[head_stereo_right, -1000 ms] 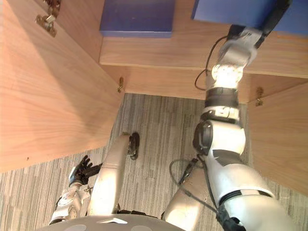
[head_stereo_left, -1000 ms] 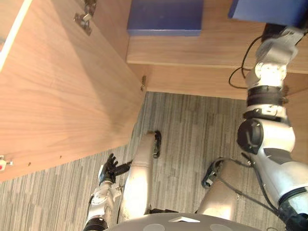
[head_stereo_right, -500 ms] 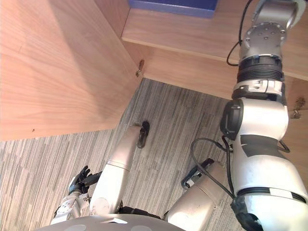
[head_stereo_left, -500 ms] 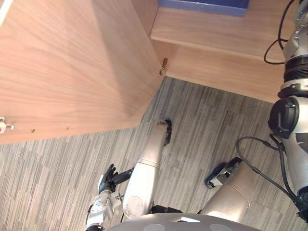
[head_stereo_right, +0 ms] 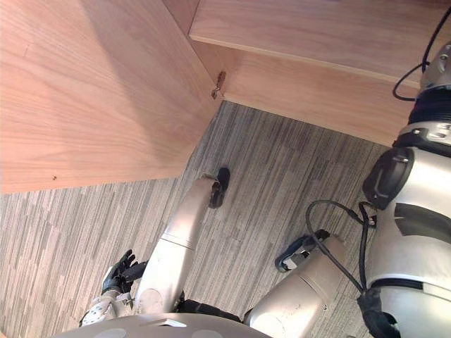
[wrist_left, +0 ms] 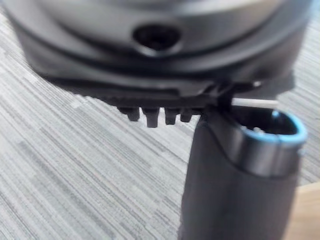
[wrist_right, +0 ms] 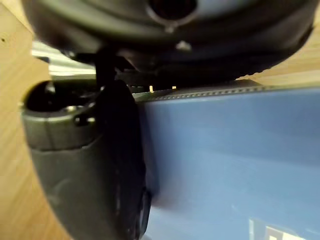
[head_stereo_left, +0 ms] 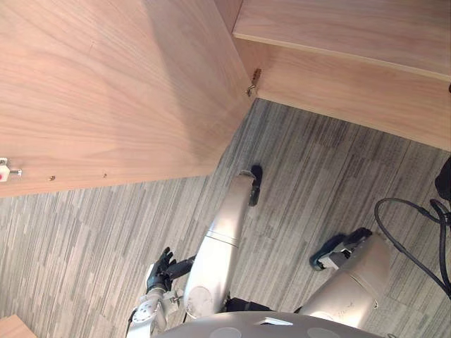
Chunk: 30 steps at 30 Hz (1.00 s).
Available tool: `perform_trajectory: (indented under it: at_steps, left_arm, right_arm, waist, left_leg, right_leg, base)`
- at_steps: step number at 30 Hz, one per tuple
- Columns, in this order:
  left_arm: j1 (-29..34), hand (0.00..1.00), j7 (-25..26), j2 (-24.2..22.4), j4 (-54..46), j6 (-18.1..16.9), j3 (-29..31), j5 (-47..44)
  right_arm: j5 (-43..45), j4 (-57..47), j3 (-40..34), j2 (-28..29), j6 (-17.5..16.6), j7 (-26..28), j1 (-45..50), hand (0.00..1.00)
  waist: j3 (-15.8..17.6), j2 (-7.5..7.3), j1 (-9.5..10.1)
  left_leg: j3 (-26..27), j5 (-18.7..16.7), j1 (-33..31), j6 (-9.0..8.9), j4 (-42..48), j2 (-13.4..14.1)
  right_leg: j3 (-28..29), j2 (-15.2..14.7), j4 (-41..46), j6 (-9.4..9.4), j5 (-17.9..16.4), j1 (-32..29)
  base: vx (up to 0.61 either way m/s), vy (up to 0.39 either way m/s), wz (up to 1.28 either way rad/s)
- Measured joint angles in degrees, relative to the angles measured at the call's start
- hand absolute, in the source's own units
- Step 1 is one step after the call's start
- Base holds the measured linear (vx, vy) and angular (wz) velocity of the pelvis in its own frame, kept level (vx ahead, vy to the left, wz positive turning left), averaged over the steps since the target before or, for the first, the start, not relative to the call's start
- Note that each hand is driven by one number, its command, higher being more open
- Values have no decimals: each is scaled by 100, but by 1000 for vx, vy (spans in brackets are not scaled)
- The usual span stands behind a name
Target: Walk over to the cabinet, pick up the folder, carry it to the office cabinet, place the folder inside the office cabinet, then close the office cabinet door
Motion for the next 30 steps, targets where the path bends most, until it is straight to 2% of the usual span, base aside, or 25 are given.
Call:
perform_trajectory:
  at_steps: [5,6,13,20,30]
  left_arm:
    - [0,100,-4,13,41,16,0,0]
    - [0,100,-10,27,39,46,0,0]
    - [0,100,-27,163,51,64,1,0]
    - [-1,100,-42,164,87,65,13,-2]
    - [-2,100,-65,164,267,71,301,3]
  right_arm:
    - [0,-5,-456,0,-91,-93,235,0]
    - [0,-8,-544,0,-123,-100,273,100]
    - [0,-104,-669,0,-193,-97,311,100]
    - [-3,-324,-240,-1,-115,81,309,100]
    - [-2,-351,-153,6,-68,320,293,100]
  waist:
    - [-4,6,-60]
    - [-5,7,-67]
    - [-9,13,-85]
    - [-10,14,-101]
    - [-10,13,-107]
  left_leg:
    - [32,5,10,4,-2,10]
    - [46,6,16,6,-6,18]
    - [102,29,61,5,-85,56]
    - [137,36,64,16,-91,79]
    - [145,39,72,20,-93,118]
  right_leg:
    - [49,2,5,0,0,-27]
    - [68,5,5,0,0,-38]
    - [130,15,-13,-1,1,-91]
    - [130,19,-32,-1,2,-88]
    - [130,51,-46,-4,4,-80]
  base:
    - [16,38,-2]
    - [19,32,-4]
    - [13,16,-2]
    - [24,39,0]
    - [18,40,-1]
